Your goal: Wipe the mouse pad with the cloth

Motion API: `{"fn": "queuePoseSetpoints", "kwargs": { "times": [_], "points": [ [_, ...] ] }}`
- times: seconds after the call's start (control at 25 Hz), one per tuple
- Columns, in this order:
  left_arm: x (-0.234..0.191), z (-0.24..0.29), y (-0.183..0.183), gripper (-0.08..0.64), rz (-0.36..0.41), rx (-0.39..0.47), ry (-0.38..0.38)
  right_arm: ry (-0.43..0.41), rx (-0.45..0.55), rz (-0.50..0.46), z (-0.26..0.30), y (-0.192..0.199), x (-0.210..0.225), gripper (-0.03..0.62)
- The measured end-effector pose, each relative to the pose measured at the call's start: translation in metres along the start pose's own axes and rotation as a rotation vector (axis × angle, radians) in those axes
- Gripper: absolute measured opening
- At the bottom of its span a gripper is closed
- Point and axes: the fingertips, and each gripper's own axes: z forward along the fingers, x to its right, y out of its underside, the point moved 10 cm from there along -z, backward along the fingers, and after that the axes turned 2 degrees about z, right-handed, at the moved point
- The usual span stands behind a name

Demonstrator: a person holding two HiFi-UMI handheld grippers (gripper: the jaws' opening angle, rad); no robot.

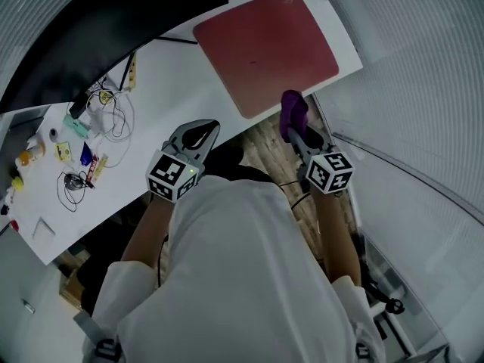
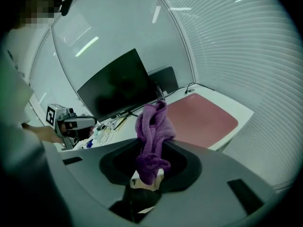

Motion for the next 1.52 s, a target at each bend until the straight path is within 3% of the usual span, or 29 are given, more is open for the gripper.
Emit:
{"fn": "queuePoseSetpoints", "kwargs": {
  "times": [0.4,0.92,1.52],
  "points": [
    [-0.042,-0.009,0.026,0.018,-0.078,-0.024,-0.031,-0.069,-0.216,-0.031,0.094,0.006,-0.012,0.121],
    [-0.074,-0.035,0.049,0.018,-0.141,-0.026,-0.091,-0.076,-0.455,-0.134,0.184,0.04,-0.013,0.121],
    [-0.053,-0.017,0.039,0.018,-0.187,0.007,-0.193,-0.126,-0.578,-0.167,0.219,0.045,0.023,0.12]
  ]
}}
